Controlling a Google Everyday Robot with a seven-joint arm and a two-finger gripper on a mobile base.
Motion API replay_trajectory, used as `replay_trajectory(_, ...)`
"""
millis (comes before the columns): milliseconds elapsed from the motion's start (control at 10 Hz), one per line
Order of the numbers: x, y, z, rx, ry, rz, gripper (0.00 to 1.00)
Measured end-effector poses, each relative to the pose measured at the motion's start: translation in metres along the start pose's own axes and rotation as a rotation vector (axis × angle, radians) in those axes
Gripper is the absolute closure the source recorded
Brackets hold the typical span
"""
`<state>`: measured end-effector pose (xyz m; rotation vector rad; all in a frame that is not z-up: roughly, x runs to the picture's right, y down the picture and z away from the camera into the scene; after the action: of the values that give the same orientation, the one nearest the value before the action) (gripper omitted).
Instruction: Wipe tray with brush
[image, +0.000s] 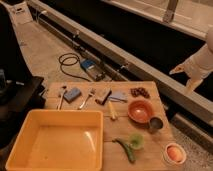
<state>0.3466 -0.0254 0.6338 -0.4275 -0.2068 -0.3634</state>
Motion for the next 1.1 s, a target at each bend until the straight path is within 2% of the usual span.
replay_trajectory(900, -0.0002, -0.0002, -0.0003, 0.0, 0.002, -0.001, 0.3)
replay_trajectory(1100, -0.0043, -0.0022, -0.0073, 0.024, 0.019, -0.035, 0.3)
